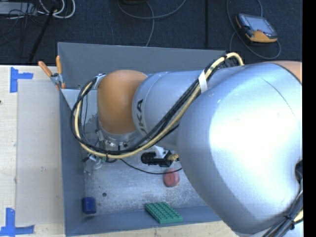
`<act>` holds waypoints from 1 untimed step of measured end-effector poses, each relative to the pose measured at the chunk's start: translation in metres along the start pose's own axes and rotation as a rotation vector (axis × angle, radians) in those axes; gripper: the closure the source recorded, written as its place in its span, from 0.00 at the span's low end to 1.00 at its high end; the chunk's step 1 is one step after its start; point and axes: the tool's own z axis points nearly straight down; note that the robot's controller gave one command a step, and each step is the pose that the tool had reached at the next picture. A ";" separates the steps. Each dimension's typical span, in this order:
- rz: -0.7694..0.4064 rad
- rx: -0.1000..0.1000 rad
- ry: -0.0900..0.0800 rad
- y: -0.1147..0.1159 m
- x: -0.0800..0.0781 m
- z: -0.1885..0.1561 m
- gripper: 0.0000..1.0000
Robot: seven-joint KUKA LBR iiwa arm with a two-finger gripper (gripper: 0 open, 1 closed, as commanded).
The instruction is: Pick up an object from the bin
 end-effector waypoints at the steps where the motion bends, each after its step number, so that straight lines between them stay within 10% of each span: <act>1: -0.085 0.003 0.003 -0.005 0.008 0.031 0.00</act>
Offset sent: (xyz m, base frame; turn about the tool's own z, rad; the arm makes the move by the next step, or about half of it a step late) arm -0.0080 0.0001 -0.0294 -0.0844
